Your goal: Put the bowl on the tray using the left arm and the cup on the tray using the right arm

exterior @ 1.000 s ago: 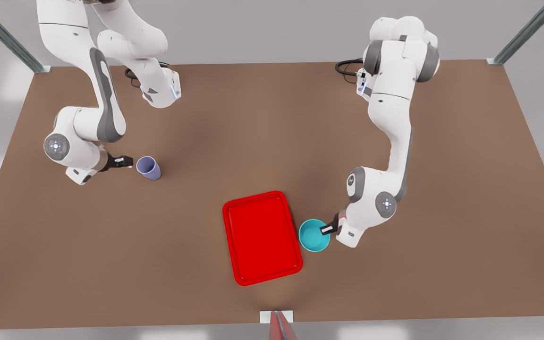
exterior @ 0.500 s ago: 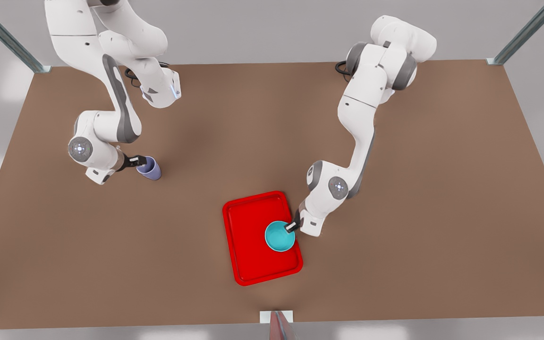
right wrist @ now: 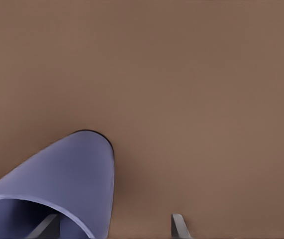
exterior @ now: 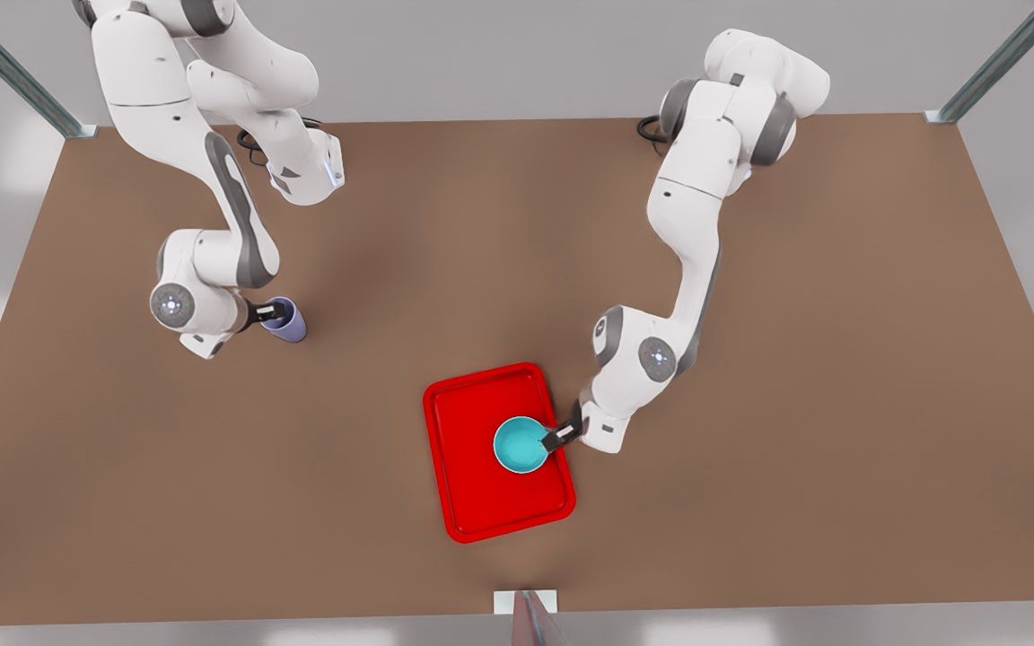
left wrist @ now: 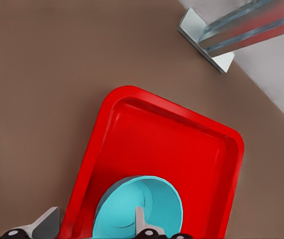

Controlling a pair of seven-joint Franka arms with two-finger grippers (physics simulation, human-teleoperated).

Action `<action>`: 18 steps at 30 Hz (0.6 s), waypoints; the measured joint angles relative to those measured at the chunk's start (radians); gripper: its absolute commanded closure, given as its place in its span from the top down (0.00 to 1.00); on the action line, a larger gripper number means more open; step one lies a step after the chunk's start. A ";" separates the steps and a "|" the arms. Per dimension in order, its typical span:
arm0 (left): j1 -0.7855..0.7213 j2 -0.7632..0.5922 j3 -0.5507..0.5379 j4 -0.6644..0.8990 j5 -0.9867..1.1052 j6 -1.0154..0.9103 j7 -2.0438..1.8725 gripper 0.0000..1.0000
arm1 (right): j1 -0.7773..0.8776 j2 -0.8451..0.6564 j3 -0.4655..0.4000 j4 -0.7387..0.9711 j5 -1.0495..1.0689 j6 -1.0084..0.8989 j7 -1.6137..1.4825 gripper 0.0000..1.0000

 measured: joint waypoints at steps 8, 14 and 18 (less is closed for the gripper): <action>0.005 -0.286 0.422 -0.001 0.151 -0.783 0.605 1.00 | 0.000 0.026 0.015 0.012 0.000 0.003 -0.003 0.21; 0.263 -0.569 0.044 -0.002 0.428 -0.875 0.597 1.00 | -0.001 0.038 0.024 0.023 0.001 0.005 -0.002 0.21; 0.609 -0.625 -0.346 -0.002 0.582 -0.881 0.591 1.00 | -0.002 0.037 0.032 0.046 0.009 -0.004 -0.004 0.21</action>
